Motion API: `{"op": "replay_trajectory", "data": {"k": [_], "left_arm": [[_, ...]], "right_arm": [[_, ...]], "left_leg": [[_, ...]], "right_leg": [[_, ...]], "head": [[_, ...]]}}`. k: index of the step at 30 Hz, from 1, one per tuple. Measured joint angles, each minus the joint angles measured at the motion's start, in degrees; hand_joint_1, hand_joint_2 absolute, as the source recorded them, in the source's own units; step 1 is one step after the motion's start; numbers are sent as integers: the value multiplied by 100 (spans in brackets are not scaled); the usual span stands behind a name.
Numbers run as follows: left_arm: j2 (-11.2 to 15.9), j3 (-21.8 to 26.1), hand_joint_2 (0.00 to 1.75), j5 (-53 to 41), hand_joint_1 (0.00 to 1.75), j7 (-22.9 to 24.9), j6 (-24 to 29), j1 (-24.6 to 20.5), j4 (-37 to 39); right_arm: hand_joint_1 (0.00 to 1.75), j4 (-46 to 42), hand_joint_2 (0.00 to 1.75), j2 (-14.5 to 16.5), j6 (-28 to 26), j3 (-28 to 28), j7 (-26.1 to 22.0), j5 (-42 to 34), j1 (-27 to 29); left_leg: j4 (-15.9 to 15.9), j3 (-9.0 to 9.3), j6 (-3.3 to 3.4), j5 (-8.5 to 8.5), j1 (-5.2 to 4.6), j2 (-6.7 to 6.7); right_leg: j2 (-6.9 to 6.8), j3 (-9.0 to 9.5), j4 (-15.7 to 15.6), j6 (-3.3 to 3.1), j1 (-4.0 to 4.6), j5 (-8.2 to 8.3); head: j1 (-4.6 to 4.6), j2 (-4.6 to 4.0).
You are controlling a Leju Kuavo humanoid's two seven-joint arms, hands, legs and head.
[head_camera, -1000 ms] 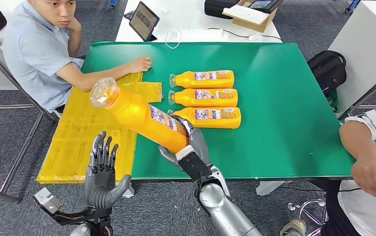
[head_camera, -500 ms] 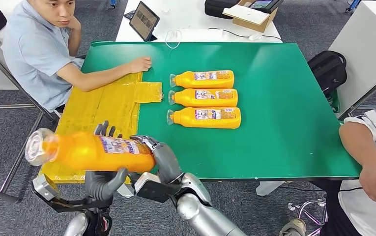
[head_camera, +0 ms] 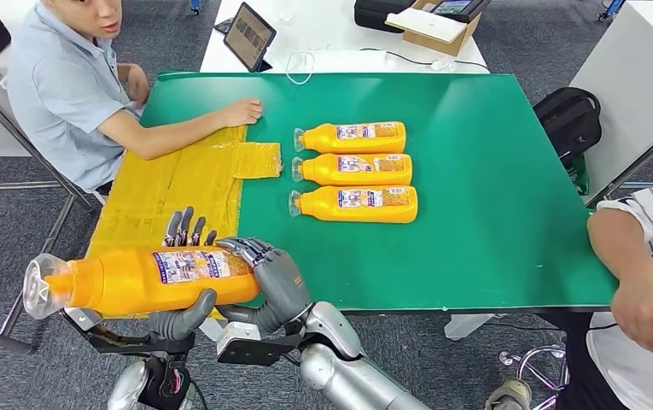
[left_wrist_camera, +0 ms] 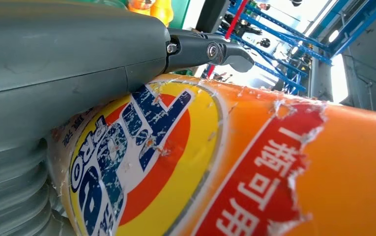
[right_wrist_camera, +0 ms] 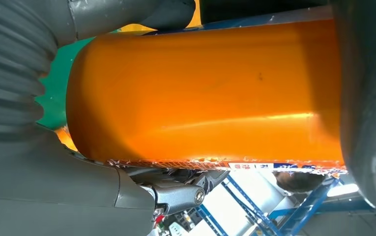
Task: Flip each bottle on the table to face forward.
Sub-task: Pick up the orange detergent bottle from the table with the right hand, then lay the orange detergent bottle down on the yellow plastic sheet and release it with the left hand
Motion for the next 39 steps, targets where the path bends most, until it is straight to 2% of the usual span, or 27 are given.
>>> {"op": "replay_trajectory", "data": {"k": [2, 4, 5, 6, 8, 9, 10, 13, 17, 20, 24, 27, 32, 39], "left_arm": [[9, 0, 175, 0, 6, 1, 0, -8, 28], [16, 1, 175, 0, 93, 2, 1, -13, 44], [20, 1, 175, 0, 137, 1, 1, -14, 46], [25, 2, 175, 0, 175, -2, 2, -14, 46], [45, 5, 175, -1, 175, -18, 2, -14, 46], [61, 10, 175, -1, 175, -30, -2, -14, 46], [78, 15, 175, -1, 175, -41, -9, -15, 46], [120, 46, 175, 15, 175, -74, -89, -16, 46], [156, 125, 175, 69, 175, -71, -244, 14, 29], [168, 179, 175, -58, 175, -34, -247, 51, 0], [195, 256, 175, -509, 175, -92, 134, 26, -42], [250, 454, 175, -634, 175, -100, 331, -22, -43], [313, 666, 175, -670, 175, -93, 391, -89, -43], [324, 737, 175, -709, 175, -68, 428, -109, -43]], "right_arm": [[175, 50, 175, 1, 1, 16, -3, -7, -26], [174, 88, 175, 2, 5, 28, -5, -13, -48], [167, 106, 175, 2, 13, 36, -3, -16, -59], [130, 125, 175, 2, 25, 46, 7, -20, -74], [44, 178, 175, 2, 71, 88, 56, -21, -115], [7, 210, 175, 2, 121, 122, 91, -18, -136], [0, 242, 131, 3, 182, 161, 126, -13, -151], [0, 305, 0, 9, 301, 268, 229, 21, -163], [0, 287, 0, -71, 143, 293, 392, 280, -105], [0, 69, 0, -312, -227, 252, 435, 687, 137], [0, -542, 0, -741, -987, -100, 220, 981, 838], [0, -1135, 0, -916, -1378, -578, -42, 1069, 1443], [0, -1759, 0, -1023, -1452, -1144, -199, 1084, 1931], [0, -2078, 0, -1053, -1455, -1385, -248, 1080, 2124]], "left_leg": [[0, 0, 0, 0, 0, 1], [0, -1, 0, 0, 0, 3], [0, -1, 0, 0, 0, 3], [0, -1, 0, -1, 0, 3], [0, -1, 0, -1, 0, 4], [0, -1, 0, -1, 0, 4], [0, -1, 0, -1, 0, 4], [0, 0, 0, 0, 0, 4], [0, 1, 0, -1, 0, 3], [1, -1, 1, -1, -1, -3], [0, -5, 4, -6, -4, -10], [0, -7, 5, -8, -4, -9], [-2, -5, 3, -7, 0, -8], [-1, -3, 3, -4, -1, -8]], "right_leg": [[0, 0, 0, 0, 0, 0], [0, -1, 0, -1, 0, -1], [0, -1, 0, -1, 0, -1], [0, -1, 0, -1, -1, -1], [0, -1, 0, -1, -1, -1], [0, -1, 0, -1, -1, -1], [0, -1, 0, -1, -1, -1], [0, -2, 0, -1, 0, -1], [-1, -4, -1, -1, 0, -1], [-3, -5, -3, -1, -2, -2], [-6, 2, -7, 1, -4, -2], [-6, -1, -7, 1, -3, -2], [-4, -2, -7, -1, 0, -2], [-4, 1, -6, 1, -1, -1]], "head": [[0, 0], [0, 0], [1, 0], [1, 0], [1, 0], [1, 0], [1, 0], [-1, 0], [-2, 0], [0, 0], [2, 0], [-1, 0], [0, 0], [0, 0]]}}
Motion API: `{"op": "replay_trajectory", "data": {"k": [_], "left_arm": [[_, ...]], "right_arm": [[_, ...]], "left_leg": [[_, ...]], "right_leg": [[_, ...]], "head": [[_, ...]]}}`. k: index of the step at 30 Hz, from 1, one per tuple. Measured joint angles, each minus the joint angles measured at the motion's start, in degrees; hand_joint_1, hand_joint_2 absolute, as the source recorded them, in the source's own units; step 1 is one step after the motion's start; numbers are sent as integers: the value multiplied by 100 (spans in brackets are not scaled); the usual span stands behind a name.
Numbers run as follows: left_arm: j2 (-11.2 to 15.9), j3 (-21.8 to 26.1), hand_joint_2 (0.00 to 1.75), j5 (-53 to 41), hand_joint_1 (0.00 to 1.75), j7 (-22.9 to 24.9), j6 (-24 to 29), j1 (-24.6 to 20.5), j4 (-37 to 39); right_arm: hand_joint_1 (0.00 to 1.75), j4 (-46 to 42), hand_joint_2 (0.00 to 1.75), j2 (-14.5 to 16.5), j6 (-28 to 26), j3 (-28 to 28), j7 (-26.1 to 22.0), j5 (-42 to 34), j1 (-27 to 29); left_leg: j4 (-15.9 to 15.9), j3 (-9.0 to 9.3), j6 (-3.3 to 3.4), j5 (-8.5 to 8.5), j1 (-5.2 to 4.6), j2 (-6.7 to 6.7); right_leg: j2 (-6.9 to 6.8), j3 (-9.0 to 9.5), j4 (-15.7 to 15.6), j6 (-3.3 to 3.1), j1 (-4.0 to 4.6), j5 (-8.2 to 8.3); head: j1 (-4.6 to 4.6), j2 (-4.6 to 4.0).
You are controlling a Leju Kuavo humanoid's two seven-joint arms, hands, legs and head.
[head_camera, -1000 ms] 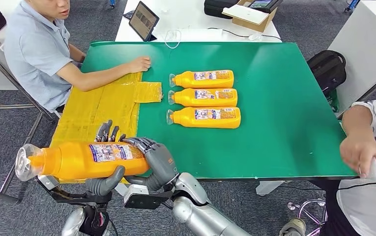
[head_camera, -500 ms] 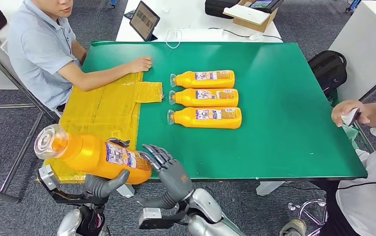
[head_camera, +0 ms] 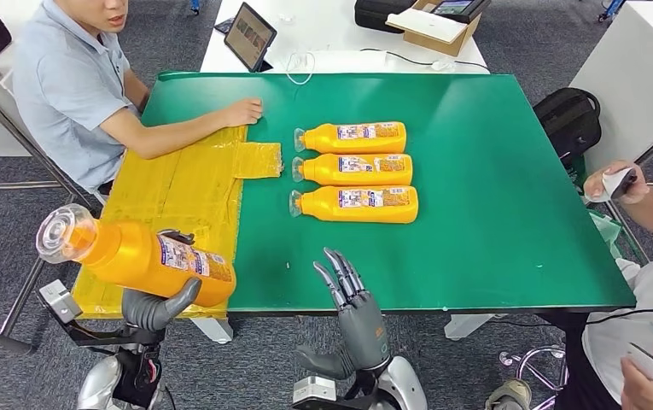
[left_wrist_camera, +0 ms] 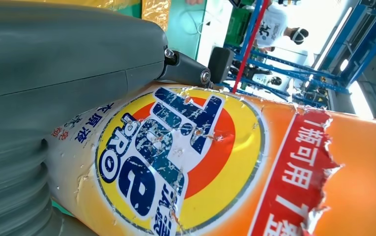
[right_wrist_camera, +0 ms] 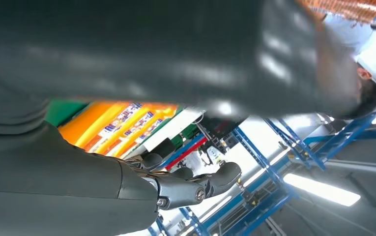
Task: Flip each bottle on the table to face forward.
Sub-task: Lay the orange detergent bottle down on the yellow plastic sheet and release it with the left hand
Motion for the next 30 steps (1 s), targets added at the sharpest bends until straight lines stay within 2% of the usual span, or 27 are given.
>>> {"op": "replay_trajectory", "data": {"k": [4, 6, 10, 13, 16, 20, 26, 30], "left_arm": [[25, 48, 175, -117, 175, 46, 147, -27, 3], [64, 75, 175, -629, 175, 21, 533, -66, 4], [219, 39, 175, -3312, 175, 211, 2162, -242, 26], [382, -147, 175, -5112, 175, 596, 2747, -465, 166], [500, -395, 175, -6012, 175, 912, 2797, -734, 465], [538, -642, 175, -6516, 175, 1218, 2764, -1295, 1128], [563, -979, 175, -7377, 175, 1696, 2764, -2517, 2768], [571, -1133, 175, -7740, 174, 2027, 2767, -3124, 3726]], "right_arm": [[0, -209, 0, 64, 0, -307, -140, -149, 145], [0, -415, 0, 121, -1, -511, -161, -207, 244], [0, -1035, 0, 316, -3, -876, -178, -208, 453], [0, -1415, 0, 462, -4, -1051, -185, -230, 535], [0, -1544, 0, 532, -4, -1101, -186, -302, 546], [0, -1556, 0, 580, -4, -1100, -186, -367, 538], [0, -1373, 0, 594, -3, -1013, -186, -762, 450], [0, -1162, 0, 594, -3, -932, -186, -982, 382]], "left_leg": [[0, -1, 0, -1, -1, -1], [0, -2, 0, -1, -1, -1], [0, -1, -1, 0, 1, -1], [0, 1, -2, 2, 3, 0], [0, 2, -2, 3, 2, 1], [1, 1, 3, 8, 0, -2], [2, 1, 1, 11, 0, -2], [2, 1, 0, 12, 1, -1]], "right_leg": [[-1, 1, 0, 0, -1, 0], [-1, 0, 0, 0, 0, -1], [-1, -3, 0, -1, 1, -1], [-1, -2, 1, -1, 2, -1], [0, -2, 1, -1, 1, 2], [-5, 0, 1, 0, -1, 4], [-5, 5, 3, 1, 0, 6], [-4, 4, 5, 1, 1, 6]], "head": [[1, 0], [1, 0], [0, 0], [0, 0], [0, 0], [0, 0], [1, 0], [0, 0]]}}
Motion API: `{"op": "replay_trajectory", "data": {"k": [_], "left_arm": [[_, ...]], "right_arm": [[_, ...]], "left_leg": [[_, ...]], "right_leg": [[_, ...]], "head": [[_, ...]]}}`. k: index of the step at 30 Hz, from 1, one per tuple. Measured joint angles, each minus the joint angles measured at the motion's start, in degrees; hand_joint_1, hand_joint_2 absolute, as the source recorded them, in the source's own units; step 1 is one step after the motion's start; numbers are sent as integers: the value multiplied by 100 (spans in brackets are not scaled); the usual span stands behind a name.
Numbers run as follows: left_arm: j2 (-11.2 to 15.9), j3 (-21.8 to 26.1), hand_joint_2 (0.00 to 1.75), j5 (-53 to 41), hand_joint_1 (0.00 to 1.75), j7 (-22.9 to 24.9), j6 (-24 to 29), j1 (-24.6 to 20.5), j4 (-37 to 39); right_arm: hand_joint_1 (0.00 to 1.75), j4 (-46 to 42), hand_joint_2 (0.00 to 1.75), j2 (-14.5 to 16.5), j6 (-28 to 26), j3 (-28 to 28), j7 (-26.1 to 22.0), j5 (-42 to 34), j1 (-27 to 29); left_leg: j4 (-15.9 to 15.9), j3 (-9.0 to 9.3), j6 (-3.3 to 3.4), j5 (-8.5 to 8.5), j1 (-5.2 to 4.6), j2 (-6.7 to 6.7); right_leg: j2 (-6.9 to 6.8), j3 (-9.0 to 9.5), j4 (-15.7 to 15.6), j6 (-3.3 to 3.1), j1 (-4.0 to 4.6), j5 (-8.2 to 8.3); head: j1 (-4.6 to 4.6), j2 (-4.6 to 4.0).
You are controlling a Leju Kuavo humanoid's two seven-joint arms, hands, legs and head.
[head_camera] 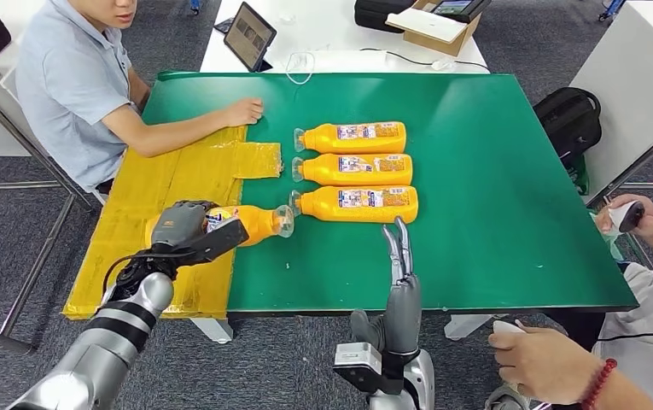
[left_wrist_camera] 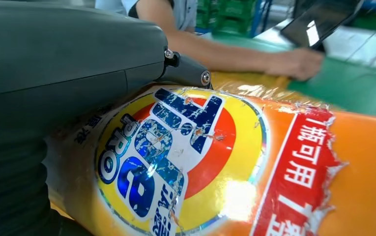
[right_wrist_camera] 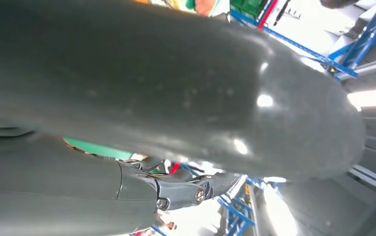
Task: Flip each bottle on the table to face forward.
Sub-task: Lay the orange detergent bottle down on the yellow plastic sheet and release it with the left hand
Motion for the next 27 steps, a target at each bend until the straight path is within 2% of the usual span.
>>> {"op": "replay_trajectory", "data": {"k": [1, 5, 8, 11, 13, 19, 27], "left_arm": [[0, -33, 175, -85, 168, 82, -18, -109, 199], [-5, -180, 175, -413, 29, 419, -240, -445, 889], [-35, -254, 175, -486, 7, 585, -484, -663, 1294], [-71, -270, 175, -320, 0, 542, -758, -873, 1611], [-89, -244, 175, -75, 0, 338, -960, -948, 1747], [-111, 140, 175, 1173, 0, -998, -1812, -989, 1862], [-168, 433, 175, 2151, 0, -1661, -1903, -831, 1744]], "right_arm": [[0, 61, 0, 0, 1, 21, 0, -48, -22], [0, 285, 0, -1, 1, 67, -2, -180, -114], [0, 461, 0, -2, 1, 112, -2, -249, -208], [0, 625, 0, -2, 0, 144, -2, -260, -298], [0, 713, 0, -3, 0, 148, -2, -268, -339], [0, 957, 0, -69, 1, 227, -4, -450, -531], [0, 1138, 0, -157, 1, 291, -6, -198, -729]], "left_leg": [[0, 0, 0, 0, 0, 0], [0, -3, 0, -1, 0, 1], [0, -3, 0, -1, 0, 0], [-1, -2, 0, -1, -1, -2], [-1, 0, 0, 0, -1, -1], [-1, 10, 1, 1, -1, -2], [0, 10, 1, 1, -1, -1]], "right_leg": [[0, -1, 0, 0, 0, 0], [0, -3, 0, 0, 0, -1], [-2, -1, 0, 0, -1, -2], [-2, 4, -1, 0, -1, -2], [-2, 6, -1, 0, -1, -2], [-3, 17, 0, 0, -1, -2], [-3, 15, 0, 0, -1, -2]], "head": [[0, 0], [1, 0], [1, 0], [0, 0], [0, 0], [0, 0], [0, 0]]}}
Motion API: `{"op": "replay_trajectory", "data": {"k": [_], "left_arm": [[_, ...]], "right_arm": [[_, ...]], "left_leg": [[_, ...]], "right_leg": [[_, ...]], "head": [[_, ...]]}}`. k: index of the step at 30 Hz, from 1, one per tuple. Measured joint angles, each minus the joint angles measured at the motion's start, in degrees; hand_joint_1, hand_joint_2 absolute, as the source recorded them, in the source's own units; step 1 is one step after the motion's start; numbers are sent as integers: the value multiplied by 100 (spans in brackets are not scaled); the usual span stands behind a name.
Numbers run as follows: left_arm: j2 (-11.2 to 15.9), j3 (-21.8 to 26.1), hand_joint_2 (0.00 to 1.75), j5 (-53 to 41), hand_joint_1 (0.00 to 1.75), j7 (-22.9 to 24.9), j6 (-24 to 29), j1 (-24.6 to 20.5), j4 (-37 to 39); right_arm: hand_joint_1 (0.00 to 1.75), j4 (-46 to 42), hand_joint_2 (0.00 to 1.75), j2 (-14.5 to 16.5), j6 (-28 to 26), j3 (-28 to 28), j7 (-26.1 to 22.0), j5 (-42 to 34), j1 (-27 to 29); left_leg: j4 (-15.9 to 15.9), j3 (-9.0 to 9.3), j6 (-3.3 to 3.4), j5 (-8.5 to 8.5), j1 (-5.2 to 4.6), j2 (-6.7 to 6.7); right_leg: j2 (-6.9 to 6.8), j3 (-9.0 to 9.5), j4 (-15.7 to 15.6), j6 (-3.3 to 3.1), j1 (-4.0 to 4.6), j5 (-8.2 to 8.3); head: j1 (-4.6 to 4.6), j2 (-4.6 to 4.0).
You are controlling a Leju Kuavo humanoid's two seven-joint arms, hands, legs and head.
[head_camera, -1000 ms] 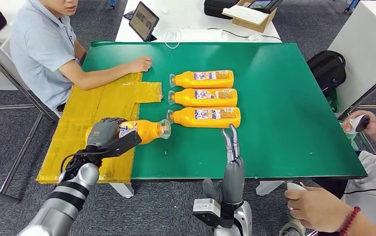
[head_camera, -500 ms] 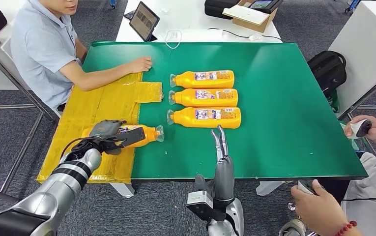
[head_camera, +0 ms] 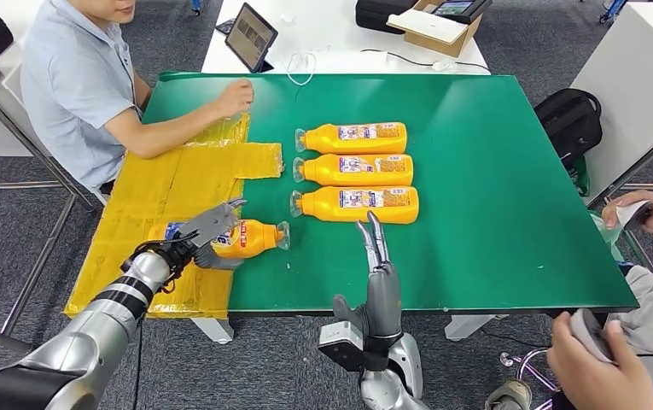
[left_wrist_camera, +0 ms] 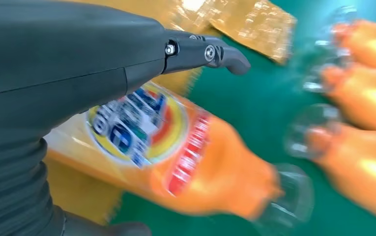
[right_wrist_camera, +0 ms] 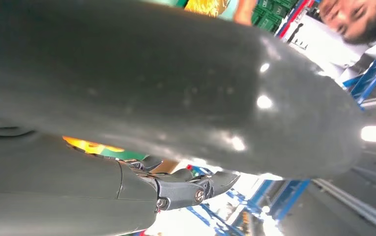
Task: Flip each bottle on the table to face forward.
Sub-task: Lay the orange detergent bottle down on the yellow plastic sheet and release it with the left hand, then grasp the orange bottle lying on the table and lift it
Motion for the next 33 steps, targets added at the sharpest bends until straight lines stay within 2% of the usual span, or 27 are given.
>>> {"op": "replay_trajectory", "data": {"k": [4, 7, 10, 12, 18, 22, 27, 33], "left_arm": [[-72, 95, 175, 749, 0, -376, 317, 376, -594], [-151, 157, 175, 1317, 0, -518, 647, 774, -1348], [-235, 188, 175, 1961, 0, -571, 744, 1196, -2167], [-274, 193, 175, 2343, 0, -732, 798, 1518, -2767], [-422, 207, 175, 2974, 0, -1116, 1032, 2493, -4458], [-509, 178, 175, 3079, 0, -1164, 1115, 2888, -5214], [-563, 131, 175, 3129, 0, -1116, 1169, 3117, -5686], [-603, 21, 175, 2994, 0, -653, 1591, 3265, -5955]], "right_arm": [[0, 4, 0, -65, -2, -13, 0, 352, -15], [0, -9, 0, -119, -2, -84, -1, 746, -13], [0, -24, 0, -166, 3, -283, 98, 1349, -16], [0, 4, 0, -260, 16, -380, 462, 1744, -39], [0, 403, 0, -796, 129, -487, 1862, 2991, -308], [0, 684, 175, -1092, 329, -560, 2357, 3388, -531], [0, 935, 175, -1309, 597, -595, 2735, 3749, -730], [0, 1348, 175, -1534, 1035, -624, 3191, 4048, -954]], "left_leg": [[1, -3, 0, -1, 0, 1], [1, -6, -1, -3, -1, 1], [0, -9, 0, -4, -2, 1], [0, -10, 0, -6, -2, 1], [1, -11, 1, -6, -4, 0], [1, -11, 2, -6, -5, -1], [1, -11, 1, -5, -4, -1], [1, -12, 2, -5, -5, -1]], "right_leg": [[0, -4, -1, 0, 0, 0], [1, -8, -1, 0, -1, 0], [1, -9, -2, 0, -1, -1], [2, -10, -3, 0, -1, -1], [1, -11, -4, 1, -4, -1], [0, -10, -4, 1, -5, -1], [0, -11, -4, 1, -3, -1], [0, -11, -4, 2, -4, -1]], "head": [[0, 0], [-1, 0], [-1, 0], [-1, 0], [-1, 0], [-1, 0], [-2, 0], [-1, 0]]}}
